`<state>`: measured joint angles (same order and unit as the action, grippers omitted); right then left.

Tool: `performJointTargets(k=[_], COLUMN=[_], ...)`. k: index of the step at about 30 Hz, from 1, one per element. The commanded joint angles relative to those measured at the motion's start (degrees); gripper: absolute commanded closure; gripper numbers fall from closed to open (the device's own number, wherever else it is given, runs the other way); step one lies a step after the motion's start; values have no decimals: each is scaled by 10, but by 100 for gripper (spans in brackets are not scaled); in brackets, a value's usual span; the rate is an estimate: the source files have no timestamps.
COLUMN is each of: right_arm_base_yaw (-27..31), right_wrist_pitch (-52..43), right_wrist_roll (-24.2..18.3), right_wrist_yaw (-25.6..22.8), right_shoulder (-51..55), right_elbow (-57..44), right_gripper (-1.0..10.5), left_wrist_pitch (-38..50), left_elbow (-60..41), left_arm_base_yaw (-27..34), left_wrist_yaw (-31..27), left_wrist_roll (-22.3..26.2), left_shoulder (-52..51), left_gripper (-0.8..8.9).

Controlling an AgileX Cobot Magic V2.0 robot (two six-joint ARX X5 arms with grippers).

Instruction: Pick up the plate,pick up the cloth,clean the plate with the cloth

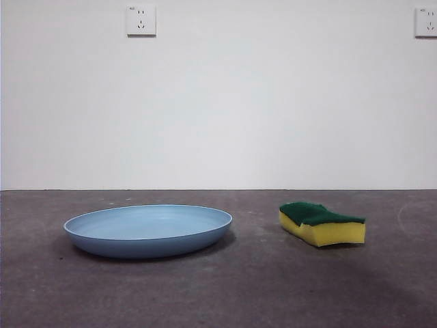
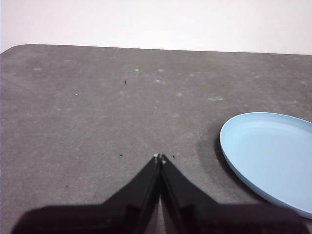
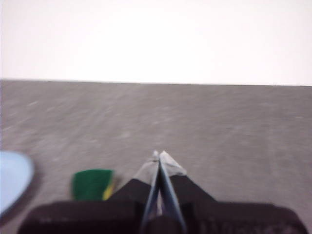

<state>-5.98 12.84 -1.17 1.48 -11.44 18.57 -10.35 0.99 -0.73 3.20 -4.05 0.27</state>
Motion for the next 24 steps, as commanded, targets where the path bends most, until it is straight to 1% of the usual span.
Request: performJointTargets(k=[1,5,10,15,24], right_arm_base_yaw=[20,23,22,21,21], right_wrist_pitch=[-14,-14,-15,-20,-22], right_wrist_roll=[-4,-1,33,56,67], right_wrist_yaw=[1,1,2,1,0], right_shoulder=[39,80,114,114,114], right_elbow=[-52,-105,-155,-180,-181], right_gripper=[962,962,962,962,962], left_wrist_pitch=[1,1,1,1,1], left_elbow=[-8,-8,-8,-8,-8], left_arm_base_yaw=[2,2,2,2,2], left_wrist_yaw=[-1,-1,-1,-1,-1], left_wrist_roll=[7,7,7,7,7], left_shoulder=[-1,-1,-1,-1,-1], left_gripper=[816,816,816,816,816])
